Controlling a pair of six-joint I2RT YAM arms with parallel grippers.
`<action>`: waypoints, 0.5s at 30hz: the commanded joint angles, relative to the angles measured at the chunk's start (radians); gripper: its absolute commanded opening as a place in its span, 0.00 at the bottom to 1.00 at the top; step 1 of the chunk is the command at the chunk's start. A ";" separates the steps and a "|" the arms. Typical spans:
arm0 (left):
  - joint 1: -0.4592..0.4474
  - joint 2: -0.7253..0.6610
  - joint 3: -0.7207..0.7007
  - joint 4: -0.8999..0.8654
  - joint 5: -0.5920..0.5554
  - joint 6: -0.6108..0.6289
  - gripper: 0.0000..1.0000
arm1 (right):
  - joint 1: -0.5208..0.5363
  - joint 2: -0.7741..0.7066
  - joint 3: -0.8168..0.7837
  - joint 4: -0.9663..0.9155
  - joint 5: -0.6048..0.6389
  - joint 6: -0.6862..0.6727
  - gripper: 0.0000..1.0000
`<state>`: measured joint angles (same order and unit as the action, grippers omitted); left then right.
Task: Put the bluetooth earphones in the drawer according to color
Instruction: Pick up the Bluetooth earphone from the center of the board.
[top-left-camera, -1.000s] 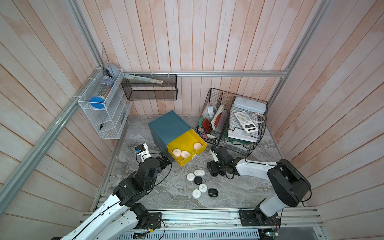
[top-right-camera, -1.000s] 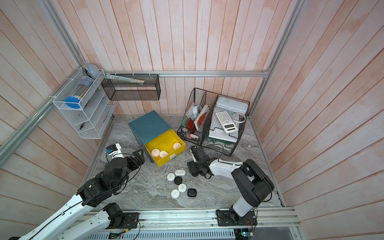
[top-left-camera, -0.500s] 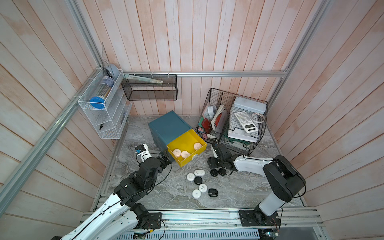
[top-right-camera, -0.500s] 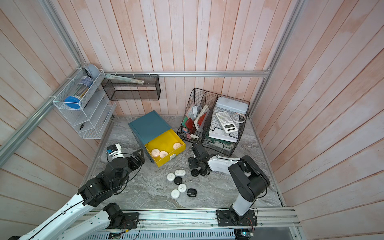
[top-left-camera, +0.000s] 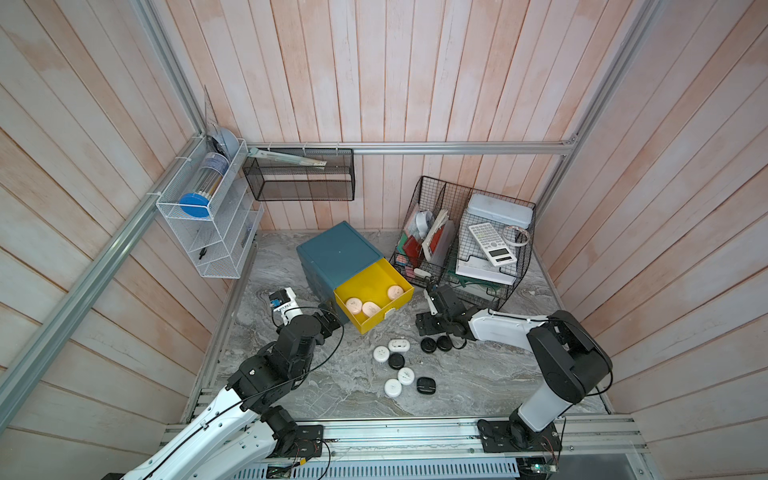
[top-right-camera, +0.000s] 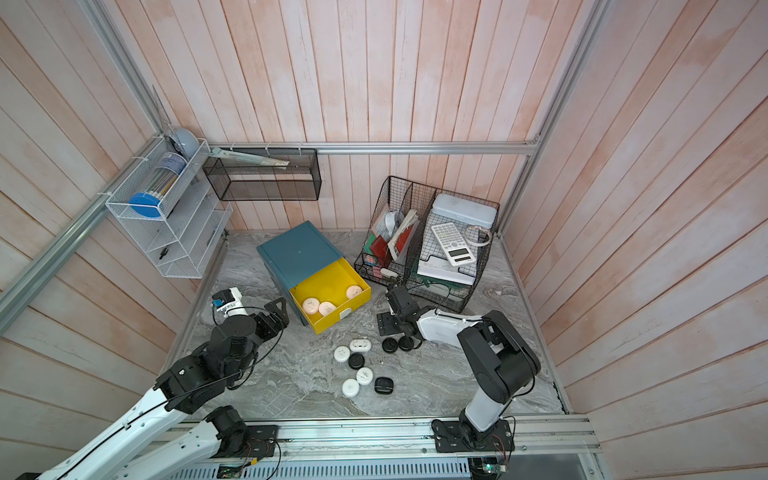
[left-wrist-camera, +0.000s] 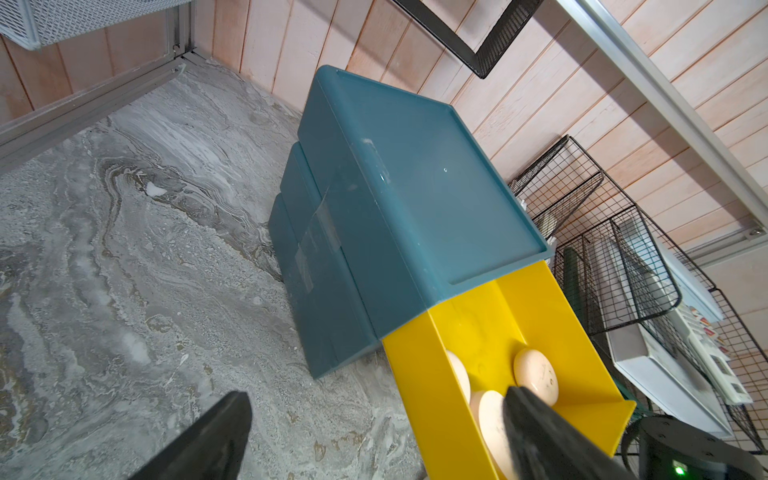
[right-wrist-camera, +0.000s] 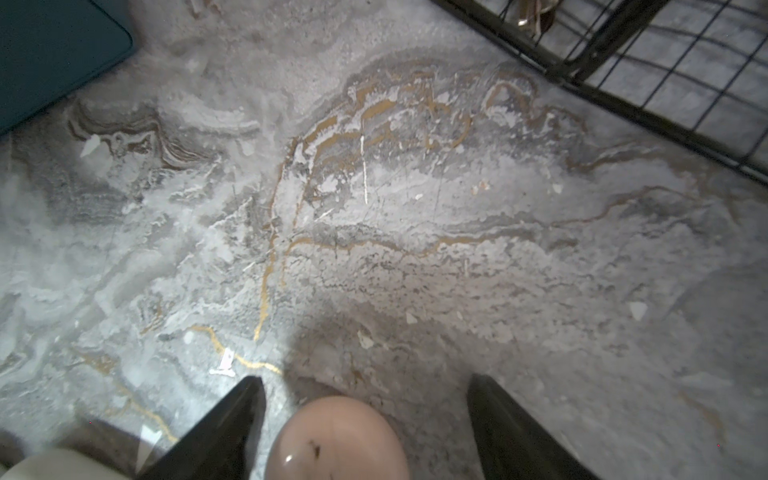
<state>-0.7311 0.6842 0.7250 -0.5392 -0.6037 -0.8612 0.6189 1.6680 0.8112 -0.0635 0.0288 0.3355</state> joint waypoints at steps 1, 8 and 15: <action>0.006 -0.005 -0.016 -0.013 -0.016 0.004 1.00 | 0.016 0.012 -0.013 -0.118 -0.010 -0.006 0.82; 0.006 -0.009 -0.016 -0.019 -0.019 0.005 1.00 | 0.023 0.063 0.026 -0.197 0.061 0.011 0.76; 0.006 -0.012 -0.020 -0.021 -0.022 0.004 1.00 | 0.023 0.066 0.037 -0.229 0.083 0.024 0.60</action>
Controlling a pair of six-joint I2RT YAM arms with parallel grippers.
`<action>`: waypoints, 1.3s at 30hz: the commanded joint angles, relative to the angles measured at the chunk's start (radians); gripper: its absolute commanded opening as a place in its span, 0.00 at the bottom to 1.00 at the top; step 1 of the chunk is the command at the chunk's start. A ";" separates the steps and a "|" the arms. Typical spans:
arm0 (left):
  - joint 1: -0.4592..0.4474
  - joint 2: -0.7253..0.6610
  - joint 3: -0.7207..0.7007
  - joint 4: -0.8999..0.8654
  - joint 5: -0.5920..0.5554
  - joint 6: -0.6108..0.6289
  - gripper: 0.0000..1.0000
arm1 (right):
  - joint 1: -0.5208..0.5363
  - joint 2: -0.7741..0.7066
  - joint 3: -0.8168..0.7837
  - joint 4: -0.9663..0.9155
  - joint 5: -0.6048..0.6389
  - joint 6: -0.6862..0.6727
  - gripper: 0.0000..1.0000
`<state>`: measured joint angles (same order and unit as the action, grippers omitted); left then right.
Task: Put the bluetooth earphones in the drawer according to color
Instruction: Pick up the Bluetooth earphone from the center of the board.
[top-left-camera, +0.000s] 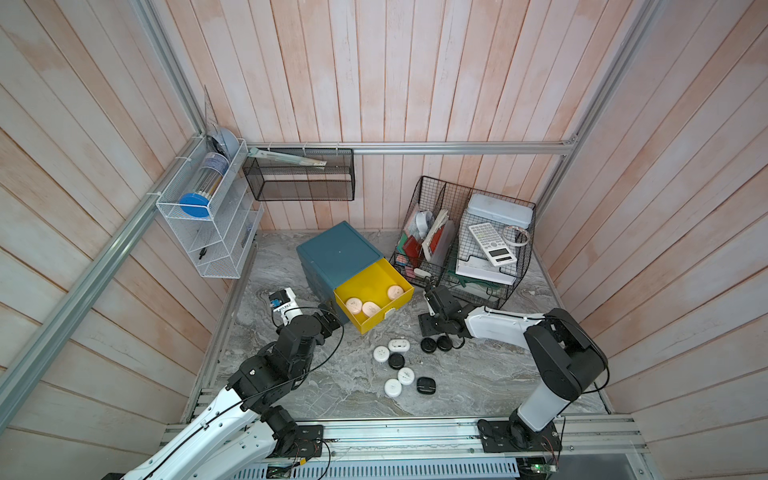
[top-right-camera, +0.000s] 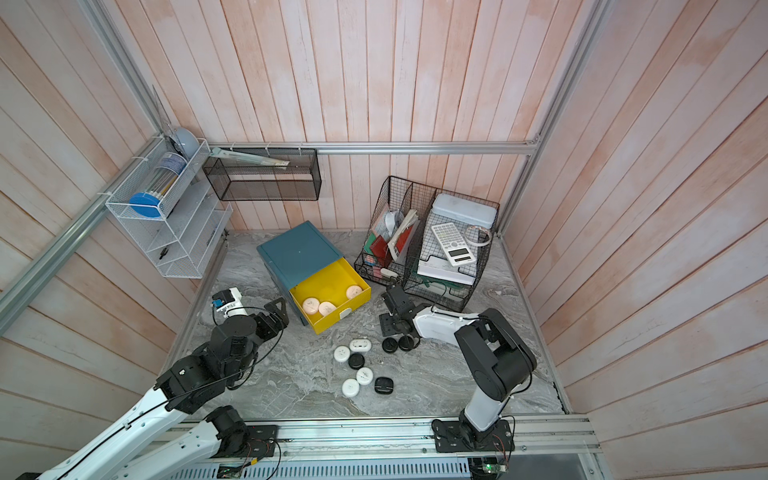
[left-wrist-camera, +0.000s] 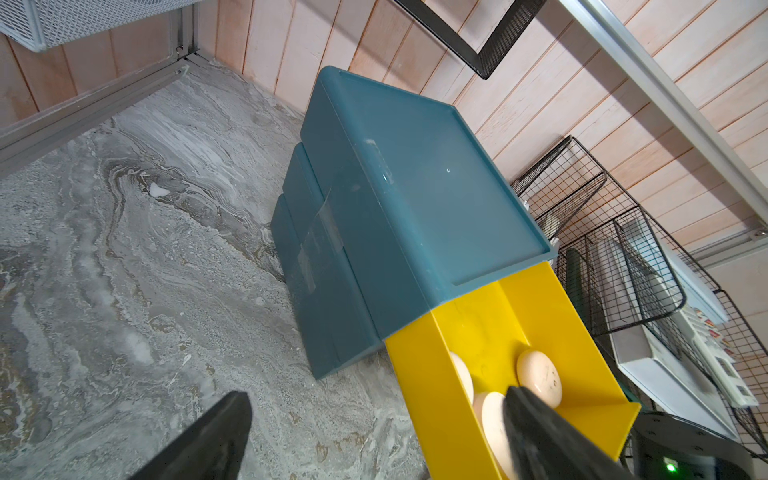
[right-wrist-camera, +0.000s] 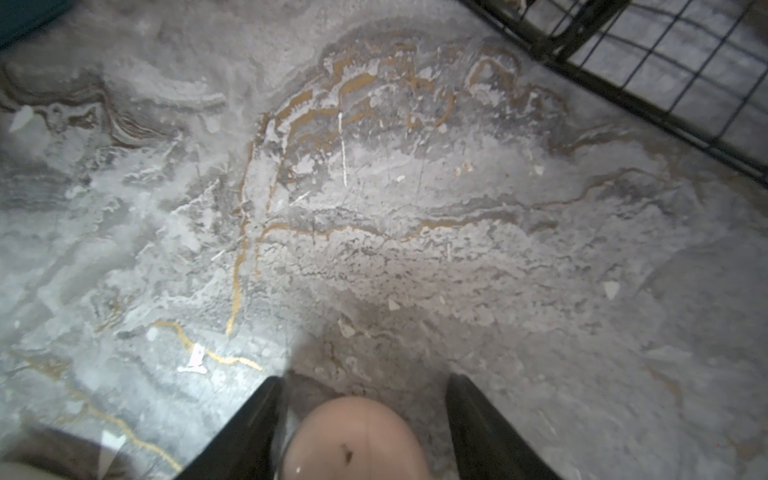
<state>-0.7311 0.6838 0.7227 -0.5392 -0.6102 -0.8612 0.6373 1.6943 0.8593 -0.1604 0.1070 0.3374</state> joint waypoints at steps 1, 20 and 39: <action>0.006 -0.013 -0.016 -0.022 -0.015 0.004 1.00 | 0.004 0.039 -0.006 -0.143 0.014 0.028 0.58; 0.009 -0.035 -0.033 -0.018 -0.022 0.004 1.00 | -0.041 -0.226 0.013 -0.218 -0.006 0.030 0.60; 0.010 -0.044 -0.049 -0.021 -0.017 -0.004 1.00 | -0.042 -0.014 0.005 -0.315 0.012 0.019 0.76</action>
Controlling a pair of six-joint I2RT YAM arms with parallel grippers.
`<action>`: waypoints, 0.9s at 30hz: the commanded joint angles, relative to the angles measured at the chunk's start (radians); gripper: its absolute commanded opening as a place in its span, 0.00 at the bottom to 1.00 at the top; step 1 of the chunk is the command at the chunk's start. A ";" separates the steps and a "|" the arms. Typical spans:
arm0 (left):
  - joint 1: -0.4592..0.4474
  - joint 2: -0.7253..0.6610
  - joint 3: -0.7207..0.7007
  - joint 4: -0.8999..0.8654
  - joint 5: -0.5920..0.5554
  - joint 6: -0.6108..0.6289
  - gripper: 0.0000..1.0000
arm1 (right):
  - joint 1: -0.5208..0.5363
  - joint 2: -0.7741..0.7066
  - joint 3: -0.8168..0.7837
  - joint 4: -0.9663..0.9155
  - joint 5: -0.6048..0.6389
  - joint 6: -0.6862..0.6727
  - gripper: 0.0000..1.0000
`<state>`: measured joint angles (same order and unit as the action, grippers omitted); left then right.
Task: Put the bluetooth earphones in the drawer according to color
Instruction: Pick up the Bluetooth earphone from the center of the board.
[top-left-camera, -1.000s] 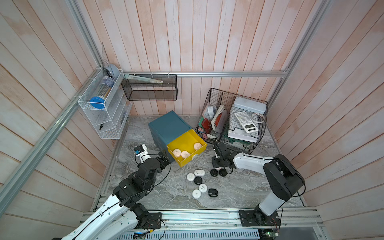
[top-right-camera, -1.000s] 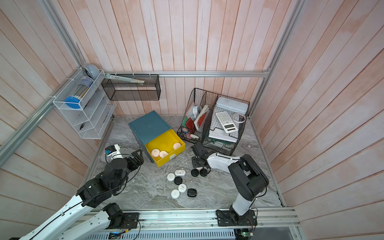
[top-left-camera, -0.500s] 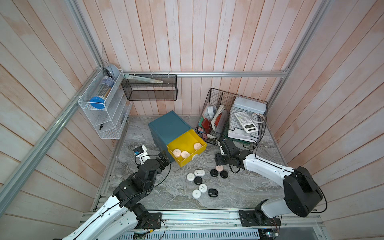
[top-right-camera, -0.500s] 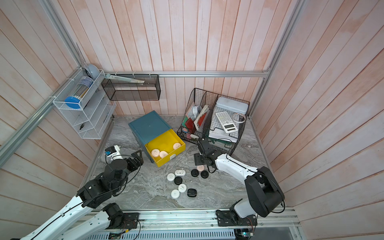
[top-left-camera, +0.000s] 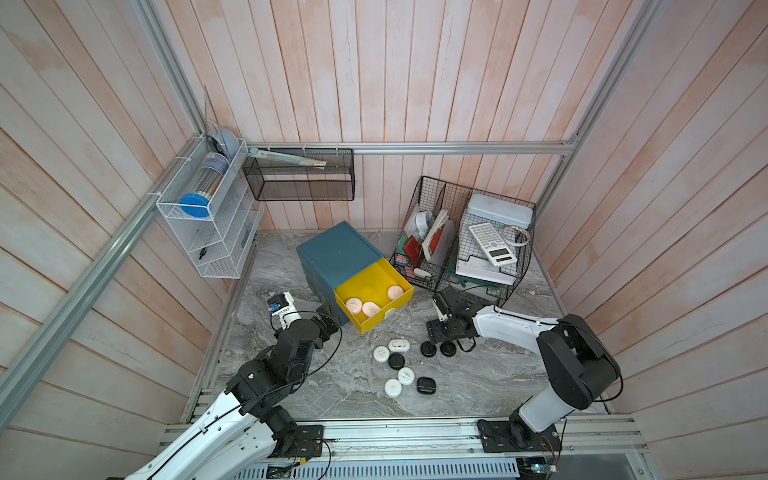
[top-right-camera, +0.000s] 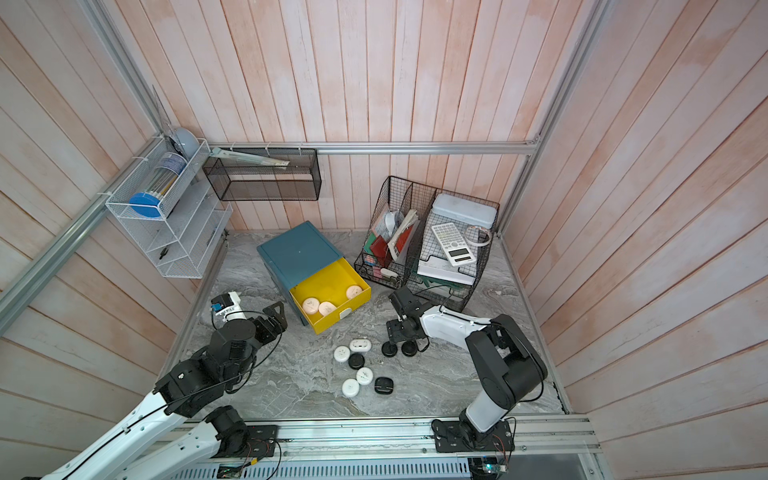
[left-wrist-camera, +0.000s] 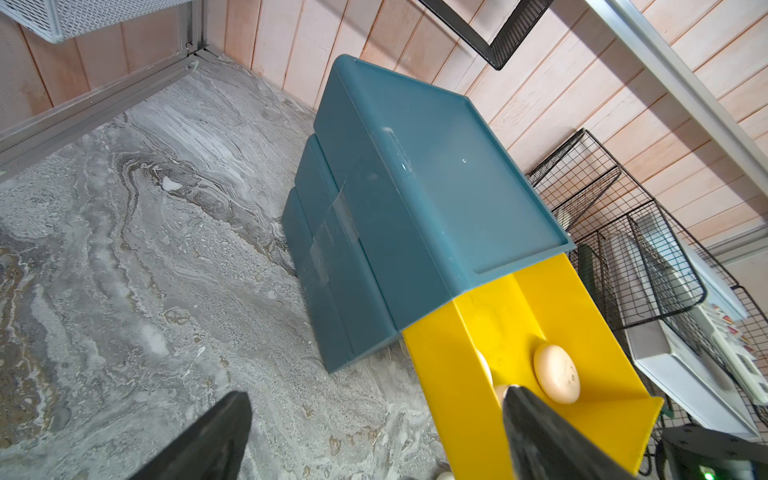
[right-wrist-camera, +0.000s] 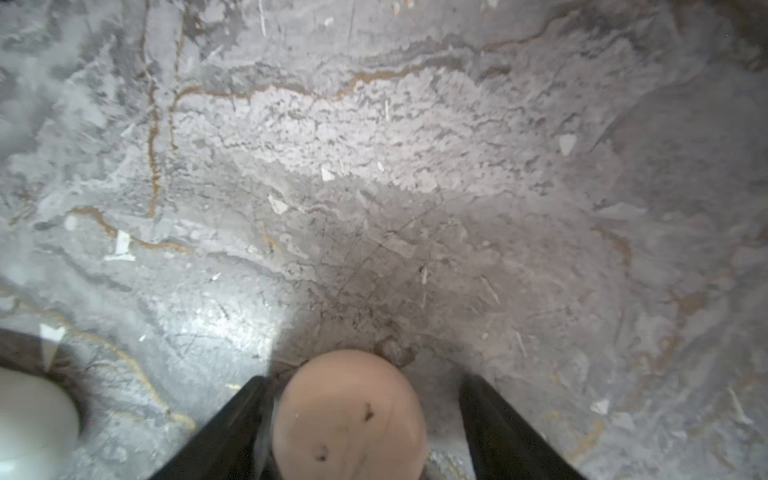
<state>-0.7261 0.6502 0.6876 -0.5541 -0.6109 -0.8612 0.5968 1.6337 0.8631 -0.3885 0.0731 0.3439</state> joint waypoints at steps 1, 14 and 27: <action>0.007 -0.009 -0.014 -0.007 -0.016 -0.004 1.00 | 0.001 0.052 0.006 -0.098 0.055 0.015 0.76; 0.009 -0.001 -0.016 0.001 -0.014 0.001 1.00 | 0.015 -0.028 0.006 -0.075 0.030 0.023 0.45; 0.010 0.011 0.002 -0.012 -0.033 0.014 1.00 | 0.030 -0.282 0.215 -0.173 0.021 -0.003 0.42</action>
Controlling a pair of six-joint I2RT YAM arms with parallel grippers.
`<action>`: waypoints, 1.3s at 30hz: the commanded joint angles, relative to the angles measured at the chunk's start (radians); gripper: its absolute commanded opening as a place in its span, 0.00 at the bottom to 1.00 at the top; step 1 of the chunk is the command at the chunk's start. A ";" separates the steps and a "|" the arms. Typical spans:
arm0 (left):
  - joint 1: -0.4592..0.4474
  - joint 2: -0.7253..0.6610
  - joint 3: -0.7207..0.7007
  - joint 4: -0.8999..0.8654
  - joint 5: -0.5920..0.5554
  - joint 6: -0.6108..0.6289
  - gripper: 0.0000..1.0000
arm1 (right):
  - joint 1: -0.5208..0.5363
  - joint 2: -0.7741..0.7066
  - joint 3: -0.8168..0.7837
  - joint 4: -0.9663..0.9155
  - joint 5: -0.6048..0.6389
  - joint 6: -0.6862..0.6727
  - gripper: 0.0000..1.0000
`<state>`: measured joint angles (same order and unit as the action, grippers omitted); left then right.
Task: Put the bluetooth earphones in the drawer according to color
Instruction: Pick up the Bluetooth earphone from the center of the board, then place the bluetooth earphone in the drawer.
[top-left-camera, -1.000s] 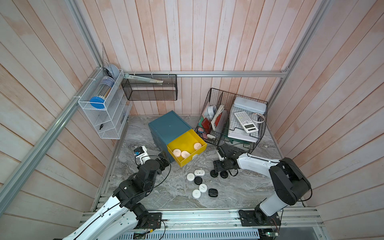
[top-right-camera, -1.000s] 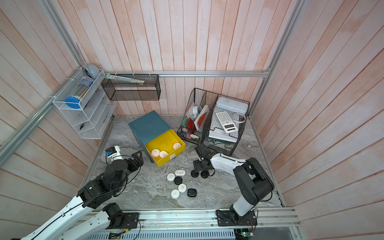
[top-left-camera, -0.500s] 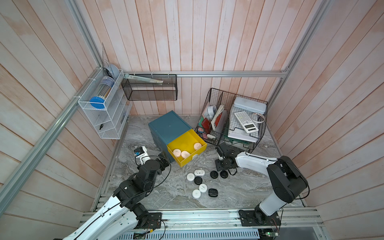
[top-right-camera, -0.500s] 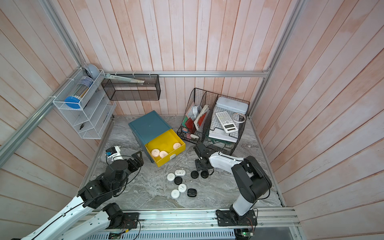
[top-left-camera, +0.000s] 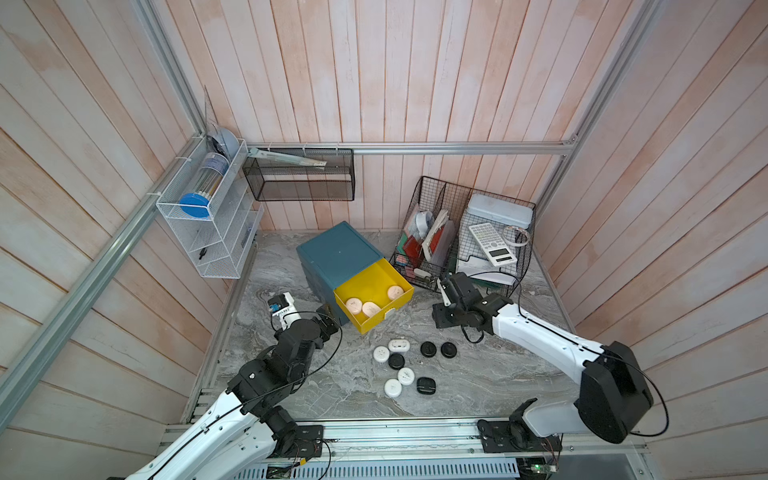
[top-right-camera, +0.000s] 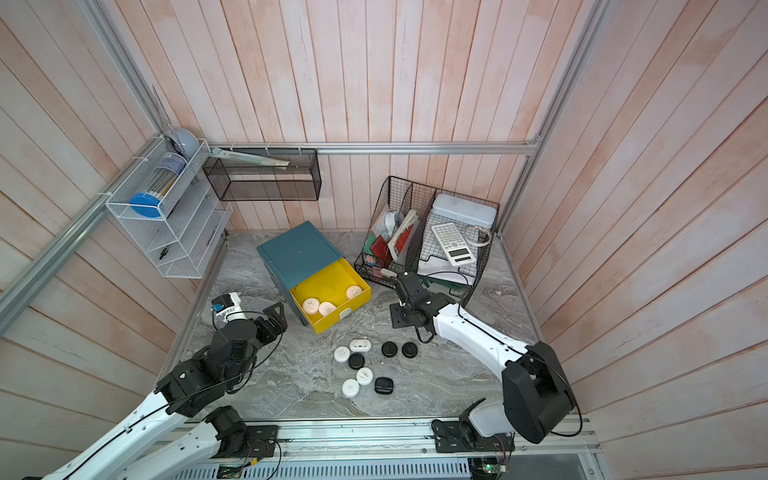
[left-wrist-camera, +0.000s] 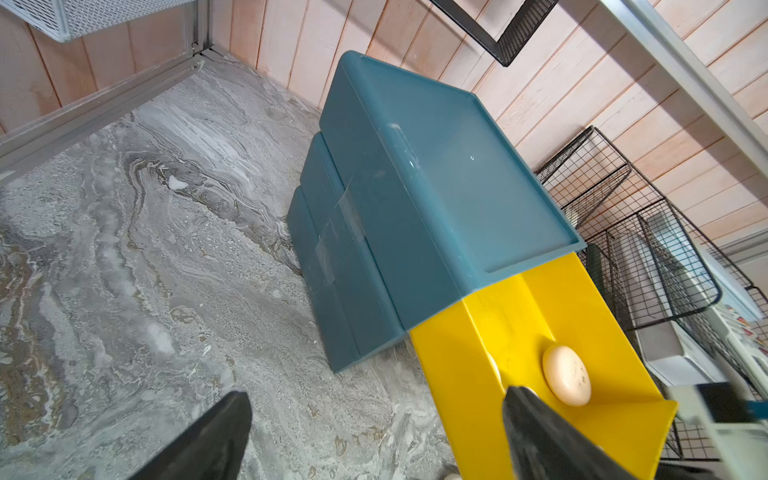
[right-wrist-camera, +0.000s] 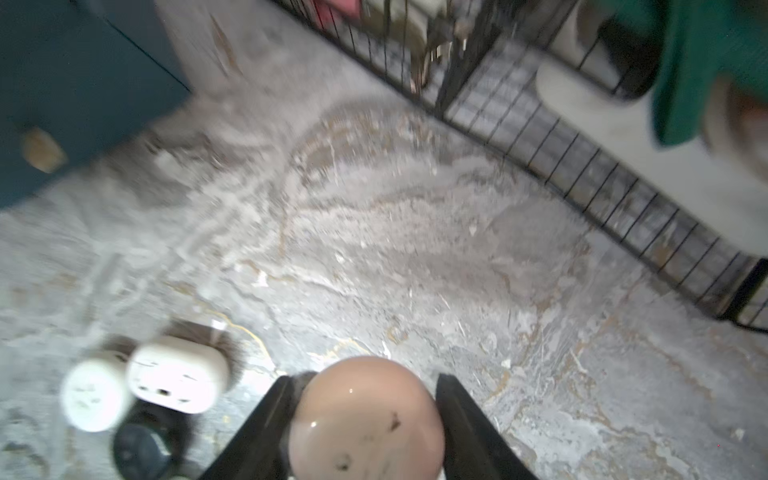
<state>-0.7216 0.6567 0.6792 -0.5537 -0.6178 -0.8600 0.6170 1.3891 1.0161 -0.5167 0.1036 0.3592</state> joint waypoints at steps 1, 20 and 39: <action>0.005 0.004 0.012 -0.015 -0.026 0.013 1.00 | 0.014 -0.046 0.092 -0.054 -0.015 -0.020 0.42; 0.005 -0.026 0.032 -0.063 -0.050 -0.002 1.00 | 0.203 0.175 0.455 0.148 -0.344 -0.038 0.43; 0.172 0.142 0.273 -0.043 0.157 0.104 1.00 | 0.225 0.192 0.483 0.133 -0.334 -0.059 0.75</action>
<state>-0.6006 0.7635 0.9066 -0.5850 -0.5453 -0.8093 0.8452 1.6501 1.5345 -0.3862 -0.2623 0.3107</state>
